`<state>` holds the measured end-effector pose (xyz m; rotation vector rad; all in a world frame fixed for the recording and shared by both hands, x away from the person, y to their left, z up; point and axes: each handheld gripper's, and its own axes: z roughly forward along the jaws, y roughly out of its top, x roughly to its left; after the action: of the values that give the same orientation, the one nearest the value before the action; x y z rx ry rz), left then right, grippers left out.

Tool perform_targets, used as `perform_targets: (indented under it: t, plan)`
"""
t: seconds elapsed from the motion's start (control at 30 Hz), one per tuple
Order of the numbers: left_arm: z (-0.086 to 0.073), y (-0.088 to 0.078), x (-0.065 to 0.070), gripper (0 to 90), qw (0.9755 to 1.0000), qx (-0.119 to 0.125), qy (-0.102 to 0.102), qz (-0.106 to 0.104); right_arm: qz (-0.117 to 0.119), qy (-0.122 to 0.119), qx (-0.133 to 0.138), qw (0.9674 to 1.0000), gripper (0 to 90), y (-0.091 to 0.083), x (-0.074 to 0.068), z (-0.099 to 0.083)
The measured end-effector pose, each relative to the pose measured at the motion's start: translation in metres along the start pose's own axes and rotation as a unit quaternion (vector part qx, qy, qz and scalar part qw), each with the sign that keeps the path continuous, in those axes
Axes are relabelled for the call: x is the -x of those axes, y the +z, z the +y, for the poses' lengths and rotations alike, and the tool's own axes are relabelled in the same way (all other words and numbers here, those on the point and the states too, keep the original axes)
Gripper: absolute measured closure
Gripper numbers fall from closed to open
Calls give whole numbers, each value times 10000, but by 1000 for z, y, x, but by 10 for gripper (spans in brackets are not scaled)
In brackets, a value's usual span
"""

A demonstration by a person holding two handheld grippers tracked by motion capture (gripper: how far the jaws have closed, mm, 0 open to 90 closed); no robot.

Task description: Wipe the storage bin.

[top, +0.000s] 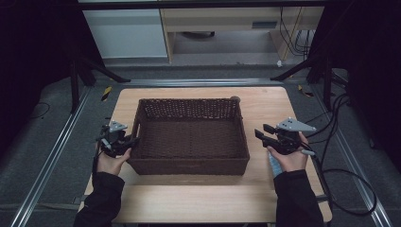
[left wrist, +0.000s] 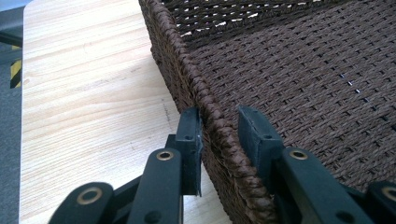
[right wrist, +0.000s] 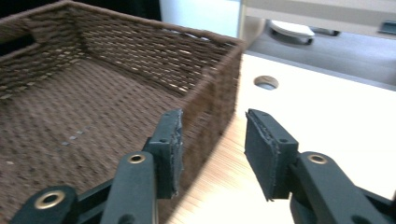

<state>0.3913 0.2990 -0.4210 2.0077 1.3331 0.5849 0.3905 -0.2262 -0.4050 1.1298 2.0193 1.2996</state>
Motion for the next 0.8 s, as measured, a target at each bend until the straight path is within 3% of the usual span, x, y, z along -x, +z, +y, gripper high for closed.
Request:
perform_targets:
  t: [0.1,0.4,0.8]
  plan:
    - [-1,-1,-2,696,10000,3,-1,-15,-195,23,-65,9998,530,-3,5,-7]
    - [-1,0,-3,692,10000,33,-40,-66,-459,88,-243,9986,487,-8,13,-23]
    - [-1,0,-4,691,9999,34,-75,-97,-957,245,-353,9945,412,-39,30,-54]
